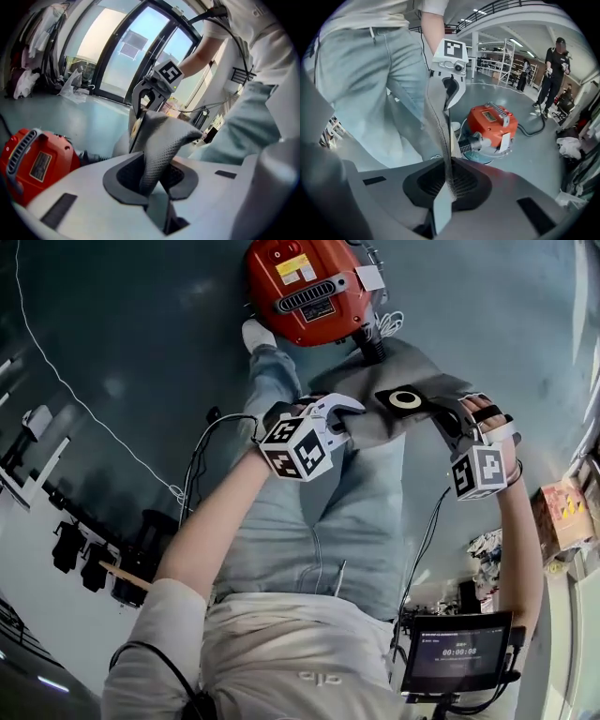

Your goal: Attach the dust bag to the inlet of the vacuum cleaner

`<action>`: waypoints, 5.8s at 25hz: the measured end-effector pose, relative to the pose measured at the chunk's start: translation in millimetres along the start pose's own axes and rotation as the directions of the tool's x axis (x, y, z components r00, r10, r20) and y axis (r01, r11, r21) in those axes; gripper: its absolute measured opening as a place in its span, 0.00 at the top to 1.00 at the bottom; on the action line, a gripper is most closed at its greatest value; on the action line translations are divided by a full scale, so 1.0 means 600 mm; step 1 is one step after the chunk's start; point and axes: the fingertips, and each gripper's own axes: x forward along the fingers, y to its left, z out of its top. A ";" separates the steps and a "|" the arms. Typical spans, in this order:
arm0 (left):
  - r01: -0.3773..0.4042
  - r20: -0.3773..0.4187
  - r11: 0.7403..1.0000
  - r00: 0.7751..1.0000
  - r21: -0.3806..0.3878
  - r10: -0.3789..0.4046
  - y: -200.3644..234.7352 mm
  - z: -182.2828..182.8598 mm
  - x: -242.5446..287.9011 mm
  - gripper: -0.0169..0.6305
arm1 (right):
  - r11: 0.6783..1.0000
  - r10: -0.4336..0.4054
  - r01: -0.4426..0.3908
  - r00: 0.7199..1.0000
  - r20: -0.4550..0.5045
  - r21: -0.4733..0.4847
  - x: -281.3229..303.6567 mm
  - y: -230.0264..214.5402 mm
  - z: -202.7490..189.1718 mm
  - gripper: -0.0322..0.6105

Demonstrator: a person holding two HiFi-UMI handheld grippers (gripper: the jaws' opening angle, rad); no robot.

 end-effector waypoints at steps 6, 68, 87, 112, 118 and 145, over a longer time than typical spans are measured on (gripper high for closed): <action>-0.049 -0.069 0.999 0.996 -0.022 0.048 0.062 -0.143 0.048 0.82 | 0.996 0.070 -0.070 0.998 -0.001 0.058 0.187 0.016 -0.036 0.90; -0.419 -0.131 0.908 0.901 -0.025 0.412 0.200 -0.135 0.030 0.95 | 0.995 0.044 -0.027 0.981 -0.187 0.093 0.254 -0.081 -0.047 0.89; -0.367 -0.112 0.817 0.882 0.444 0.457 0.099 -0.080 0.044 0.95 | 0.998 -0.052 0.063 0.945 -0.322 0.024 0.251 -0.150 -0.082 0.90; -0.516 -0.055 0.715 0.792 0.472 0.608 0.187 -0.070 0.020 0.95 | 0.946 0.276 -0.290 0.955 -0.106 -0.147 0.205 -0.110 -0.044 0.89; -0.510 -0.039 0.705 0.797 0.494 0.603 0.178 -0.056 0.024 0.95 | 0.919 0.304 -0.331 0.941 -0.150 -0.216 0.235 -0.094 -0.052 0.89; -0.096 -0.184 0.939 0.982 -0.329 0.036 0.147 -0.159 0.109 0.96 | 0.963 0.131 -0.145 0.989 -0.075 -0.229 0.227 -0.092 -0.042 0.93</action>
